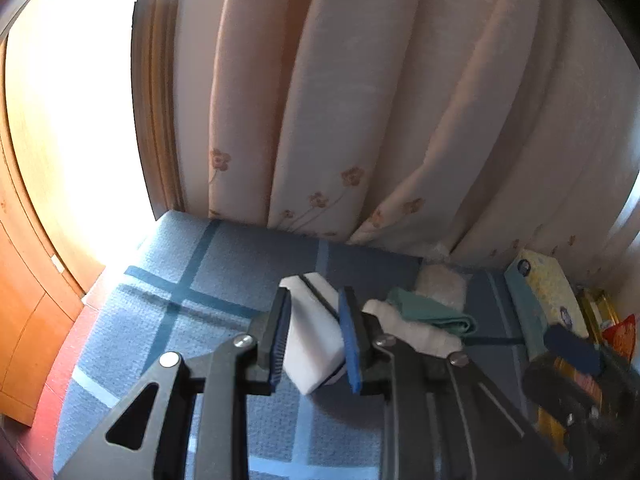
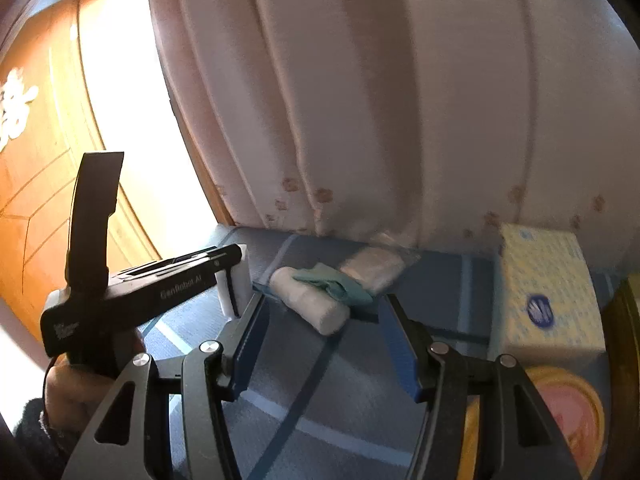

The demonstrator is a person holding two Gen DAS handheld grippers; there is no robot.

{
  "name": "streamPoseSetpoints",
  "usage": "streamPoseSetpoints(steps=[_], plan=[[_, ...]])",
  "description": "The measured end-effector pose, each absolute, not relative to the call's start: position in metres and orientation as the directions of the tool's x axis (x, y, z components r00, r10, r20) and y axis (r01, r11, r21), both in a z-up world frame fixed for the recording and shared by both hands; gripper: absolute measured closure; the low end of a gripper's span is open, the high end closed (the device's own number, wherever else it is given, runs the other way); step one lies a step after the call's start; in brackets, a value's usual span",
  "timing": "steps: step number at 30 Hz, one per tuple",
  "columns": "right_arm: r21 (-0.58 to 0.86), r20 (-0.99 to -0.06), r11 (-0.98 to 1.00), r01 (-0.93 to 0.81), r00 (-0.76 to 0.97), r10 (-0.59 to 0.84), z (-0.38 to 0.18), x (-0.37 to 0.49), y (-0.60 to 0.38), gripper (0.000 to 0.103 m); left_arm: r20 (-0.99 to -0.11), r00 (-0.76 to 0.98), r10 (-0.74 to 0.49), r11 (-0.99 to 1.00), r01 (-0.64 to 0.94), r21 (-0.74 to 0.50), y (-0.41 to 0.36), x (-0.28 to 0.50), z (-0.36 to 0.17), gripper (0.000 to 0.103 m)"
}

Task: Organize soft objects
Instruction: 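Grasp the teal cloth with the right tool beside the rolled towel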

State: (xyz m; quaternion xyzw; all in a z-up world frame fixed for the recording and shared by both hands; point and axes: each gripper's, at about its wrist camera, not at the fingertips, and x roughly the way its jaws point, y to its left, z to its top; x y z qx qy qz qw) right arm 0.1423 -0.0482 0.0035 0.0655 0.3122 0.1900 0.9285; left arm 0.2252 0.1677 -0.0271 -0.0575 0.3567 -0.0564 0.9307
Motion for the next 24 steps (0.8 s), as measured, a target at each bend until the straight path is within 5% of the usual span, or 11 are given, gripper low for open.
streamPoseSetpoints(steps=[2, 5, 16, 24], plan=[[0.232, -0.561, 0.918, -0.322, 0.727, 0.397, 0.005, 0.150, -0.043, 0.044, -0.675, 0.723, -0.147, 0.985, 0.048, -0.164, 0.178, 0.225, -0.031, 0.043], [0.247, -0.578, 0.914, -0.322, 0.708, 0.406, 0.003, 0.161, -0.039, 0.044, -0.683, 0.722, -0.107, 0.983, -0.025, -0.180, 0.194, 0.220, -0.034, 0.024], [0.261, -0.658, 0.893, -0.367, 0.609, 0.442, -0.026, 0.166, -0.026, 0.044, -0.689, 0.724, 0.028, 0.996, -0.081, -0.045, 0.203, 0.192, -0.016, 0.014], [0.252, -0.612, 0.913, -0.322, 0.677, 0.408, -0.010, 0.167, -0.040, 0.044, -0.746, 0.666, 0.013, 0.994, -0.092, -0.064, 0.208, 0.206, -0.034, 0.012]])
